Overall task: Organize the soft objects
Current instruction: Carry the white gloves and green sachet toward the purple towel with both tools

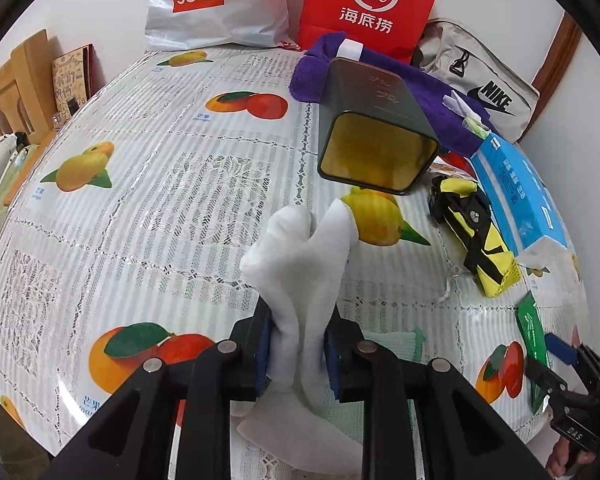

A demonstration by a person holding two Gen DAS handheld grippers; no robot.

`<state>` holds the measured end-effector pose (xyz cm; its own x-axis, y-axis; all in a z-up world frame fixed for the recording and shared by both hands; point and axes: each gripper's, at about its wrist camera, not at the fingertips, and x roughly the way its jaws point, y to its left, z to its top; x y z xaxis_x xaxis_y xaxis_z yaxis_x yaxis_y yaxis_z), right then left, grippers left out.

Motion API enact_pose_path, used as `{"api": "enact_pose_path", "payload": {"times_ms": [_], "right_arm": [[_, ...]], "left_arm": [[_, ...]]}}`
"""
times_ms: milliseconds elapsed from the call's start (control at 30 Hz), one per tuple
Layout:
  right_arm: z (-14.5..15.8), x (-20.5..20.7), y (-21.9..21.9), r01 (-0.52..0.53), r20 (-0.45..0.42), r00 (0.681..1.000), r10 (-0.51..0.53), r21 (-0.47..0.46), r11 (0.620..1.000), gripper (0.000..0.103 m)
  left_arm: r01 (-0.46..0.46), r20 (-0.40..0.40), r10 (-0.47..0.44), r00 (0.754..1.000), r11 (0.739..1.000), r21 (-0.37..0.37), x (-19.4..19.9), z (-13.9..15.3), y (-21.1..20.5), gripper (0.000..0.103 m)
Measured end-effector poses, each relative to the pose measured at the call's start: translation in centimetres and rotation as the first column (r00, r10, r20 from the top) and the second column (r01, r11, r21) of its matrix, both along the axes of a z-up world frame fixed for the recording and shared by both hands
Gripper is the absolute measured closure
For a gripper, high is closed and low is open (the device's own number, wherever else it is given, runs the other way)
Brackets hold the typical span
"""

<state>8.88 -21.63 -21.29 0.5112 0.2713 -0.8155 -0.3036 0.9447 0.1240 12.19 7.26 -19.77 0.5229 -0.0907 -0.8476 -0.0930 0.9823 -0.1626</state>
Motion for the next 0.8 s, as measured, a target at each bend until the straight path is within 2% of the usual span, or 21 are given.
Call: {"api": "enact_pose_path", "payload": {"times_ms": [133,200,267,333,433,467,533,600,700,800], "right_arm": [[-0.1,0.4,1.1,0.005,0.044,0.999,-0.002,-0.073,0.997,0.044],[0.0,0.2,1.1,0.000,0.051,0.999,0.003,-0.061,0.998,0.065],[0.0,0.1,0.9,0.002,0.047,0.999,0.000,-0.047,0.999,0.066],[0.0,0.0,0.8,0.004,0.054,0.999,-0.002,-0.036,0.999,0.066],[0.0,-0.1,0.8,0.006,0.058,0.998,-0.004,-0.034,0.999,0.066],[0.0,-0.1,0.7,0.007,0.058,0.998,-0.006,-0.027,1.000,0.066],[0.0,0.0,0.5,0.015,0.054,0.998,-0.014,-0.017,1.000,0.068],[0.1,0.2,0.3,0.023,0.043,0.999,-0.022,-0.011,1.000,0.070],[0.4,0.1,0.6,0.006,0.030,1.000,-0.005,-0.029,1.000,0.073],[1.2,-0.3,0.5,0.008,0.041,0.999,-0.007,-0.027,1.000,0.073]], "left_arm": [[0.009,0.008,-0.009,1.000,1.000,0.000,-0.1,0.0,-0.4,0.073],[0.014,0.013,-0.015,1.000,1.000,0.010,-0.1,-0.1,-0.6,0.071],[0.030,0.014,-0.030,0.999,0.999,0.022,-0.2,0.0,-0.9,0.068],[0.056,0.017,-0.056,0.998,0.998,0.009,-0.2,-0.1,-1.3,0.053],[0.063,0.028,-0.063,0.998,0.998,0.026,-0.3,-0.1,-1.9,0.051],[0.054,0.035,-0.056,0.998,0.998,0.039,-0.4,-0.2,-2.0,0.054],[0.026,0.040,-0.028,0.999,0.998,0.050,-0.4,-0.1,-1.6,0.079],[0.025,0.035,-0.025,0.999,1.000,0.015,-0.3,-0.1,-1.1,0.092],[0.013,0.036,-0.011,0.999,0.998,-0.064,-0.5,0.1,-0.3,0.092],[0.022,0.051,-0.018,0.999,0.996,-0.085,-0.8,0.8,-0.5,0.092]]}}
